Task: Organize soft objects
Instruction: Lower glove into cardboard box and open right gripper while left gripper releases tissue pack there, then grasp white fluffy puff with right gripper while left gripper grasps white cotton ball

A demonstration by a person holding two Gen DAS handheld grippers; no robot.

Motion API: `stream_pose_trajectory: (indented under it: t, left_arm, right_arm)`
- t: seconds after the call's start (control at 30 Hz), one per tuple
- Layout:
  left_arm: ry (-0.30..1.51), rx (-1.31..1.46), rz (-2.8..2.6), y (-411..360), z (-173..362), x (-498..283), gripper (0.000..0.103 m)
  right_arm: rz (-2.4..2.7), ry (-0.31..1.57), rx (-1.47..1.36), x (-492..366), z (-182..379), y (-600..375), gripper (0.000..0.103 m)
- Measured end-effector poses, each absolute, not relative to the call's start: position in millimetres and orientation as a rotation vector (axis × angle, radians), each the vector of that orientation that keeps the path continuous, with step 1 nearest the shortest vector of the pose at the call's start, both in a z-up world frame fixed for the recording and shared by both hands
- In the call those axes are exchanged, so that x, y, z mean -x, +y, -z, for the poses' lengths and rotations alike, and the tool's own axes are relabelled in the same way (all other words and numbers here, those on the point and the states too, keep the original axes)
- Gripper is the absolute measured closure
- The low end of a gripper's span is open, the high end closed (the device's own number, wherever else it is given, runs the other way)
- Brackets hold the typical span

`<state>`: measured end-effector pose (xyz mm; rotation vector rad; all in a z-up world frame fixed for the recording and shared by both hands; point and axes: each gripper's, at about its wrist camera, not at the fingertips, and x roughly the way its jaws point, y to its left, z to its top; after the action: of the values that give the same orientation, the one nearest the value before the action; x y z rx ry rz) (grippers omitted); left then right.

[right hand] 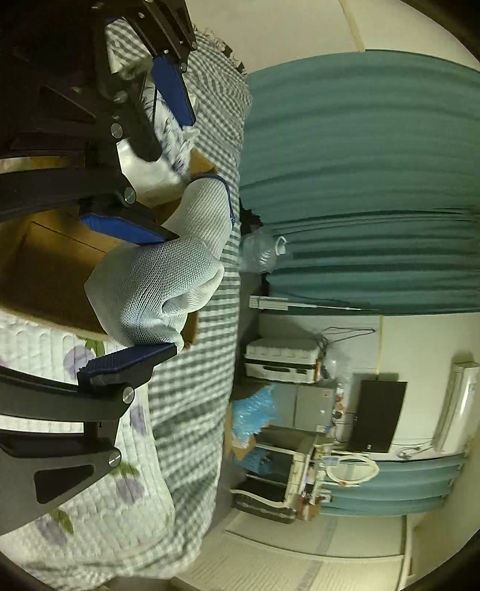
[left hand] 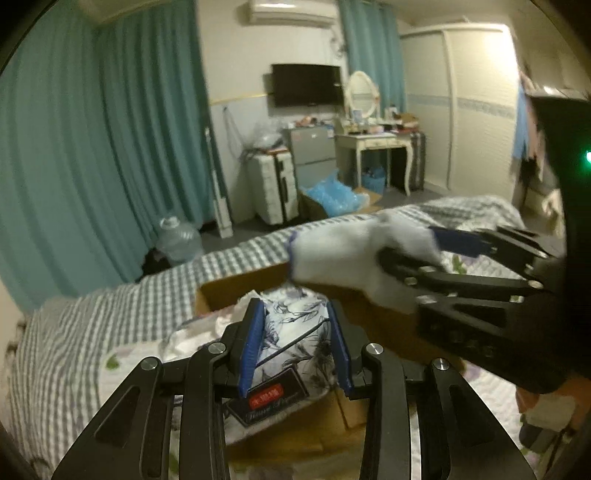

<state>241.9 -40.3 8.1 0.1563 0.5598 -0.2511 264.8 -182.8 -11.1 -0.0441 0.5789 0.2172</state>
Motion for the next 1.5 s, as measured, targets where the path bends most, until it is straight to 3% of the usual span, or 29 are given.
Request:
stream_pose_trajectory:
  t: [0.1,0.17,0.2,0.23,0.43,0.67,0.7,0.73,0.87,1.13,1.5]
  left_arm:
    - [0.522,-0.236,0.265,-54.7,4.0,-246.9,0.064]
    - [0.499,-0.267,0.259,-58.0,8.9,-249.4,0.045]
    - [0.502,-0.253,0.278,-55.9,10.6,-250.4,0.027]
    - [0.512,-0.237,0.281,-53.8,11.2,-250.6,0.022]
    - [0.493,-0.238,0.192,-48.3,-2.6,-241.1,0.022]
    - [0.461,-0.172,0.183,-28.8,-54.0,-187.3,0.021]
    - [0.451,-0.161,0.186,-24.9,-62.8,-173.5,0.019]
    - [0.446,-0.154,0.186,-23.8,-66.1,-167.2,0.009]
    - [0.412,-0.098,0.174,-10.2,-84.8,-120.0,0.008]
    - [0.401,0.02,0.121,1.8,-85.0,-51.6,0.008]
    - [0.521,0.078,0.044,-3.0,-16.6,-15.2,0.008]
  right_arm:
    - [-0.199,0.575,0.045,-270.4,23.1,-188.9,0.042]
    - [-0.177,0.571,0.016,-272.1,26.5,-201.1,0.024]
    - [-0.179,0.568,-0.012,-270.5,25.6,-207.7,0.021]
    - [-0.189,0.565,-0.033,-268.7,23.3,-212.5,0.019]
    - [-0.16,0.501,-0.017,-236.6,-24.0,-227.8,0.01]
    - [-0.145,0.443,0.08,-157.1,-90.8,-229.9,0.003]
    - [-0.145,0.435,0.091,-143.7,-97.4,-231.0,0.003]
    - [-0.153,0.431,0.104,-126.8,-104.7,-231.4,0.002]
    - [-0.176,0.439,0.136,-81.9,-113.7,-232.2,0.002]
    - [-0.236,0.516,0.184,-25.2,-81.8,-222.1,0.002]
    - [-0.297,0.75,0.228,-4.7,27.3,-235.7,0.002]
